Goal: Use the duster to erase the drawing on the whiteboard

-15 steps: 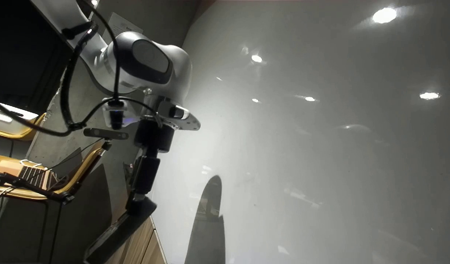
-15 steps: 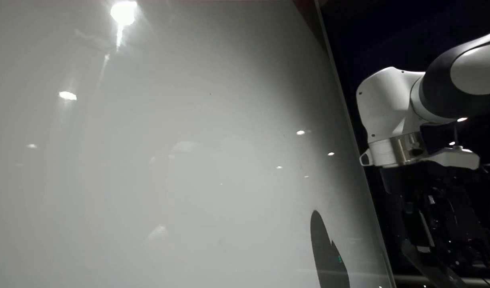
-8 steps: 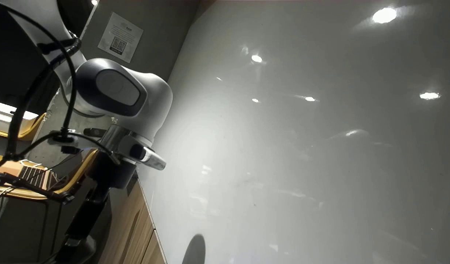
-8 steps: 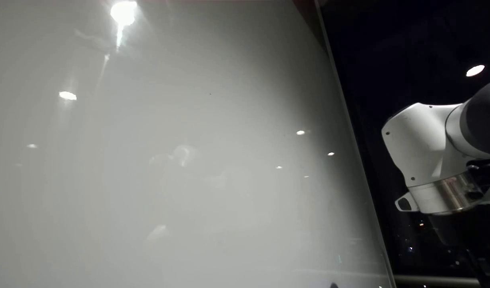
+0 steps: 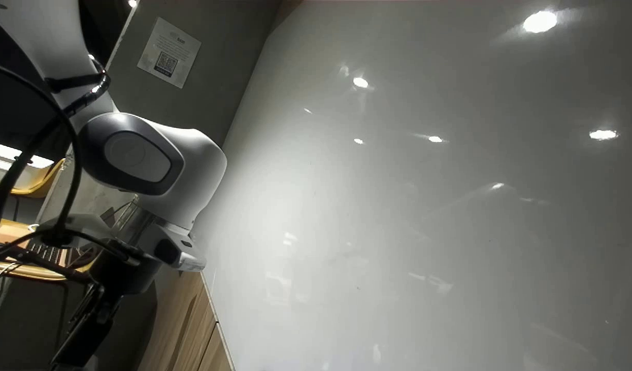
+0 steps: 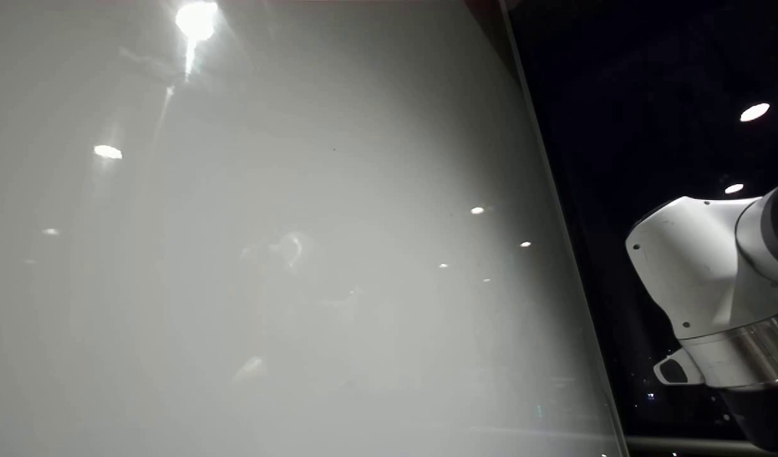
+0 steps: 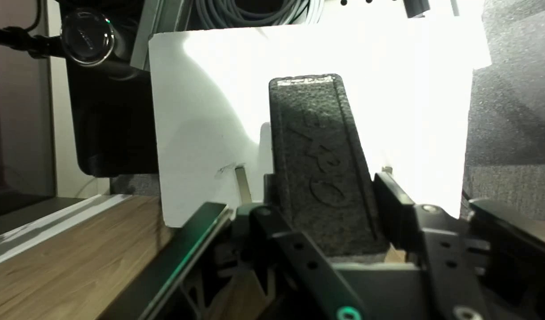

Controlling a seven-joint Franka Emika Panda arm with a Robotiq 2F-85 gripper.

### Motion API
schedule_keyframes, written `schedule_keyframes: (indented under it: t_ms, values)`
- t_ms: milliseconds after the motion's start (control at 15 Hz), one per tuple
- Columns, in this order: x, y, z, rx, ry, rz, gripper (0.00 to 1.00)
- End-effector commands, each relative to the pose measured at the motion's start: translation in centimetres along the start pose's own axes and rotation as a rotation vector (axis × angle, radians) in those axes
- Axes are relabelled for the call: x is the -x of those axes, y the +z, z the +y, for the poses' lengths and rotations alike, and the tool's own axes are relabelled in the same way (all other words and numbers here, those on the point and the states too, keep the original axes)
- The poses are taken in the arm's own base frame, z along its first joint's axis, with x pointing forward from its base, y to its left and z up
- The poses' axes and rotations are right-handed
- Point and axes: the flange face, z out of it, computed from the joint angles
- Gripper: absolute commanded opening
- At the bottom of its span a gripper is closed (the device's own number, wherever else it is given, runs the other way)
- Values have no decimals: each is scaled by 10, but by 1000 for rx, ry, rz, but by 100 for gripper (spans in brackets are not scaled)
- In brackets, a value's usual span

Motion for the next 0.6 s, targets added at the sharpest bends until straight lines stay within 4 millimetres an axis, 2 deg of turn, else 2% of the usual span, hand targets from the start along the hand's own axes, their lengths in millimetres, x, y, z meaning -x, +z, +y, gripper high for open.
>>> schedule_keyframes:
  t_ms: [0, 267, 533]
  values:
    - [-6, 12, -6, -42, -36, -12, 29]
    - [-11, 24, -5, -47, -50, -23, 29]
    - [-16, 26, -5, -58, -59, -2, 29]
